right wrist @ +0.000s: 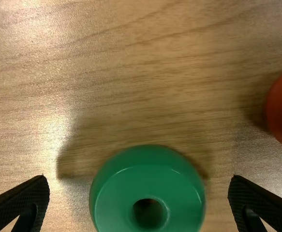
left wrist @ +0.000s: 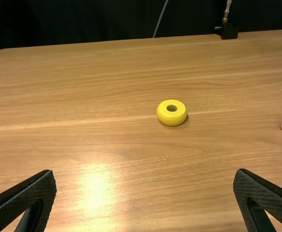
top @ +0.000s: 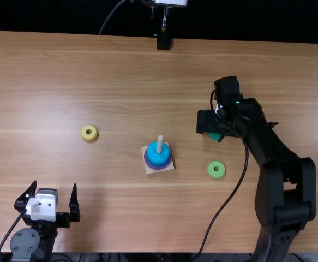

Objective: Build the Hanoi tower: stack the rings onto the peg from bottom to top in this color order: purple, dark blue, light blue, dark green, light green, yellow, orange.

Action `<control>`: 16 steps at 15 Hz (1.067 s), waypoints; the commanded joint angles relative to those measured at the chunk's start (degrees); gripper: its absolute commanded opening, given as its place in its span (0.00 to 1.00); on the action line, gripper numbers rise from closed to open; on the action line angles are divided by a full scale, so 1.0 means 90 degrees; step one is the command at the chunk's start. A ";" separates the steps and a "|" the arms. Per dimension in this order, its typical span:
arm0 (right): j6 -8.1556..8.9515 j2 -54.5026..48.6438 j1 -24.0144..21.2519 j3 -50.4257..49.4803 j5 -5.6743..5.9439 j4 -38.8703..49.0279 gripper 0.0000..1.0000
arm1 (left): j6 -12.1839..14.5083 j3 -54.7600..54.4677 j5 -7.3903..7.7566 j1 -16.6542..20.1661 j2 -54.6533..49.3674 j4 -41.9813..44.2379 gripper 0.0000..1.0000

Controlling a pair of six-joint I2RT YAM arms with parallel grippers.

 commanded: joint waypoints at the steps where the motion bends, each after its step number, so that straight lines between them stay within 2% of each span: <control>1: 0.0007 0.0102 0.0019 0.0131 0.0085 -0.0002 1.00 | 0.0082 -0.0662 0.0004 0.0044 -0.0074 -0.0507 1.00; 5: 0.0031 0.0102 0.0029 0.0111 0.0085 -0.0072 1.00 | 0.0082 -0.0662 0.0004 0.0044 -0.0074 -0.0507 1.00; 6: 0.0019 0.0102 0.0029 0.0111 0.0097 -0.0072 0.95 | 0.0082 -0.0662 0.0004 0.0044 -0.0074 -0.0507 1.00; 7: 0.0007 0.0102 0.0029 0.0092 0.0097 -0.0037 0.66 | 0.0082 -0.0662 0.0004 0.0044 -0.0074 -0.0507 1.00; 8: 0.0007 0.0102 0.0029 0.0072 0.0097 -0.0060 0.46 | 0.0082 -0.0662 0.0004 0.0044 -0.0074 -0.0507 1.00; 9: 0.0007 0.0102 0.0029 0.0062 0.0085 -0.0060 0.35 | 0.0082 -0.0662 -0.0007 0.0044 -0.0074 -0.0507 1.00; 11: 0.0007 0.0102 0.0038 0.0053 0.0085 -0.0072 0.07 | 0.0082 -0.0662 0.0004 0.0044 -0.0074 -0.0507 1.00; 12: 0.0007 0.0102 0.0038 0.0053 0.0073 -0.0072 0.01 | 0.0082 -0.0662 0.0004 0.0044 -0.0074 -0.0507 1.00; 16: 0.0007 0.0092 0.0029 0.0072 0.0073 -0.0002 0.00 | 0.0082 -0.0662 0.0004 0.0044 -0.0074 -0.0507 1.00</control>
